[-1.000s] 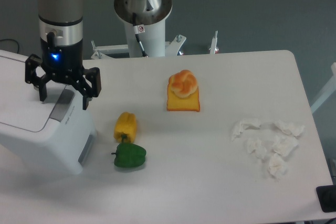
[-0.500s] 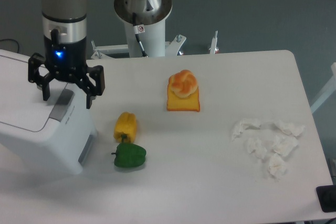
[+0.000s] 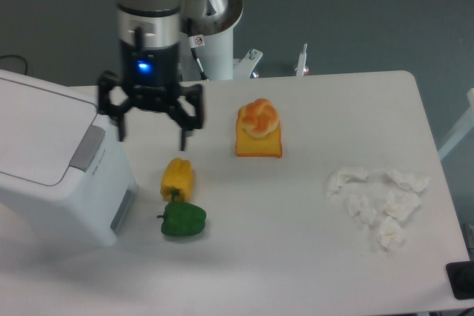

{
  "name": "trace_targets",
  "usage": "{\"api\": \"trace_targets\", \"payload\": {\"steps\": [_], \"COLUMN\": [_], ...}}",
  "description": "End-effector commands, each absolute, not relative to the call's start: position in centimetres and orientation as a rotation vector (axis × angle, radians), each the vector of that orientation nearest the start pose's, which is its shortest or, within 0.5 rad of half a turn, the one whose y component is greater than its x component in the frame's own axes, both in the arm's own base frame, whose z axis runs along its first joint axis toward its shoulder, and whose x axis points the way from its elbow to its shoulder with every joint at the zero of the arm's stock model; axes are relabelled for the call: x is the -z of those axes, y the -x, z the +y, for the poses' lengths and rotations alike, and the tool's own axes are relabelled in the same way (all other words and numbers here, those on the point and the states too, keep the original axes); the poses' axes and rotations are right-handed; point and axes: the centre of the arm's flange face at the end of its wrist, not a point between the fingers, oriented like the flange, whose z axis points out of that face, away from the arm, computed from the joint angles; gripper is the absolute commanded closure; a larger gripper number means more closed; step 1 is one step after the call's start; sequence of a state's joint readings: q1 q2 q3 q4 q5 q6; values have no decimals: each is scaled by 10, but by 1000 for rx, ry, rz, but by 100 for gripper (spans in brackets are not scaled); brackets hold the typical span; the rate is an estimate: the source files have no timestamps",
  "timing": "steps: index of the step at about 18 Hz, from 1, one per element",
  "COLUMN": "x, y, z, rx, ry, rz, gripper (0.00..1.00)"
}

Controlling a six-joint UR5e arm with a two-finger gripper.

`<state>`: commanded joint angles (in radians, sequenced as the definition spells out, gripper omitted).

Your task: Close the trash can

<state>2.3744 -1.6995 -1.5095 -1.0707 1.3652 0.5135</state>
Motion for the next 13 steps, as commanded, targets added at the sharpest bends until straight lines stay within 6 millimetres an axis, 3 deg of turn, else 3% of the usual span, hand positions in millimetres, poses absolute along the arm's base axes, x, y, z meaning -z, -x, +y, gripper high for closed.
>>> {"api": "trace_targets", "payload": {"steps": [5,9,13], "x": [-468,-437,-398], "y": [381,419,456], "z": [492,487,471], "rx": [-172,-159,-191], "ry": [2738,2780,2880], "rz": [-193,-159,19], "gripper": [0,0,0]}}
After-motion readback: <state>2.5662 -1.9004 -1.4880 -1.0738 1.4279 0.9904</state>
